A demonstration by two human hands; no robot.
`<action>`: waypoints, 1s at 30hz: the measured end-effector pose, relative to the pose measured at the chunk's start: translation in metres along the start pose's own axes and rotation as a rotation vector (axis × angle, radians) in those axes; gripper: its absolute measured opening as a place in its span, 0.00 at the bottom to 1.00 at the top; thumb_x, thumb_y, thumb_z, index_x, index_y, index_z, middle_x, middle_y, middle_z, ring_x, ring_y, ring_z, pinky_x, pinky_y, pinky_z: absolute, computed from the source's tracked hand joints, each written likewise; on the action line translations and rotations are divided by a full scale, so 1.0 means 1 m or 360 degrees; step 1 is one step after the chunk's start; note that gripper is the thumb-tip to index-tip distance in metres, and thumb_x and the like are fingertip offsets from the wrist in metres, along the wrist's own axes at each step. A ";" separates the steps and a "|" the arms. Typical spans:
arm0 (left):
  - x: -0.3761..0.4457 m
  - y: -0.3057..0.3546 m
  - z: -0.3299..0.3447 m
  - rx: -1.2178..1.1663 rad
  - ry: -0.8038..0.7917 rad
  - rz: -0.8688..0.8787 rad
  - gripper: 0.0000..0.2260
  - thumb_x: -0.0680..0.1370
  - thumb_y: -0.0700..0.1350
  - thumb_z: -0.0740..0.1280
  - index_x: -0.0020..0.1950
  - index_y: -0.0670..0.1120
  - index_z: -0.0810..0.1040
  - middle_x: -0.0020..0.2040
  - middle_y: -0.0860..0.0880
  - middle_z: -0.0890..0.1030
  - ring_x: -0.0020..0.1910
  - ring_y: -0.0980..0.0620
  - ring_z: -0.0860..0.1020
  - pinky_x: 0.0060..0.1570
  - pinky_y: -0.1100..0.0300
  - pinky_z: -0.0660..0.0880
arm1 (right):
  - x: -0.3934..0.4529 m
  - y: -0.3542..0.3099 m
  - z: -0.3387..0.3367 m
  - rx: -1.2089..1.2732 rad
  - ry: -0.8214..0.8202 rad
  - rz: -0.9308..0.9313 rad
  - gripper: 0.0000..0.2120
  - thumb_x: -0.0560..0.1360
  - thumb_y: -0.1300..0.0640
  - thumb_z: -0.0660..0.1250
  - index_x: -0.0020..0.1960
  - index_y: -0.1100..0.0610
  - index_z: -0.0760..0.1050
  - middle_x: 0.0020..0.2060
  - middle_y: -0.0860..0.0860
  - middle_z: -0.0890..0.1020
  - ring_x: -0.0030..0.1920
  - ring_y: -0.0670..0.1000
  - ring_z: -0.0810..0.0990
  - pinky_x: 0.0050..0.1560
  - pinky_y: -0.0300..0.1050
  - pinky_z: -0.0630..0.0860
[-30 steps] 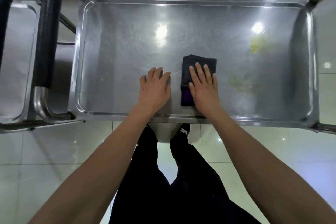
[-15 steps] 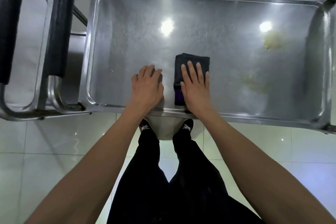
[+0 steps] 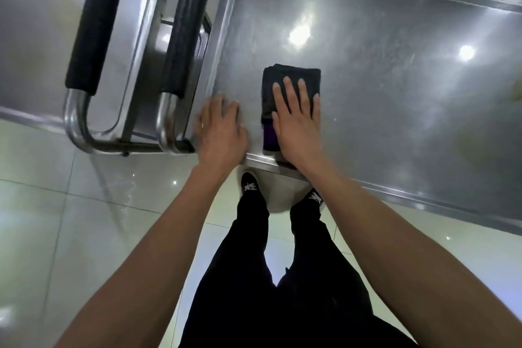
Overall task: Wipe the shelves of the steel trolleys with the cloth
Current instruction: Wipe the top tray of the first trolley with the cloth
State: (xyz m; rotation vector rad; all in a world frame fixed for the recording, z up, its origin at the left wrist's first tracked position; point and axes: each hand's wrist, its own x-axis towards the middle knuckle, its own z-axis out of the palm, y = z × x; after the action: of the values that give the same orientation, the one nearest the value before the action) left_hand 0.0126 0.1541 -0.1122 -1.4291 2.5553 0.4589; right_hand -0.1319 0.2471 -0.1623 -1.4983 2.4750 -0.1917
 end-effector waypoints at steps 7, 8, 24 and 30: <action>0.002 -0.025 -0.004 -0.0286 0.0126 -0.0118 0.24 0.80 0.43 0.52 0.76 0.41 0.64 0.78 0.41 0.63 0.79 0.44 0.58 0.77 0.49 0.56 | 0.030 -0.059 0.014 0.0026 -0.0037 -0.0103 0.28 0.83 0.48 0.47 0.82 0.52 0.50 0.81 0.52 0.53 0.81 0.57 0.46 0.77 0.64 0.48; 0.003 -0.026 -0.004 -0.0343 0.0114 -0.0145 0.23 0.81 0.42 0.52 0.77 0.40 0.64 0.79 0.41 0.62 0.79 0.45 0.58 0.78 0.50 0.56 | 0.035 -0.068 0.014 0.0036 -0.0060 -0.0130 0.28 0.83 0.47 0.46 0.82 0.52 0.49 0.81 0.52 0.52 0.81 0.57 0.46 0.78 0.64 0.48; 0.002 -0.025 -0.012 -0.0764 0.0002 -0.0288 0.30 0.81 0.54 0.44 0.77 0.39 0.65 0.79 0.41 0.63 0.80 0.47 0.57 0.78 0.48 0.55 | -0.012 -0.075 0.023 -0.0065 -0.0187 -0.0400 0.39 0.79 0.47 0.61 0.82 0.53 0.43 0.81 0.52 0.47 0.80 0.57 0.41 0.78 0.63 0.45; -0.011 -0.005 -0.003 -0.0467 0.0067 -0.0122 0.25 0.83 0.52 0.48 0.75 0.43 0.69 0.78 0.43 0.64 0.79 0.46 0.57 0.77 0.44 0.56 | -0.042 -0.040 0.013 -0.0052 -0.0162 -0.0353 0.27 0.85 0.48 0.47 0.82 0.53 0.46 0.81 0.52 0.48 0.81 0.55 0.43 0.78 0.61 0.48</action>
State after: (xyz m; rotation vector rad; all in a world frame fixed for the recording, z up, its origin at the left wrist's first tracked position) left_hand 0.0228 0.1596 -0.1070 -1.6394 2.5348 0.8276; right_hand -0.0755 0.2653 -0.1598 -1.7498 2.2419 -0.1109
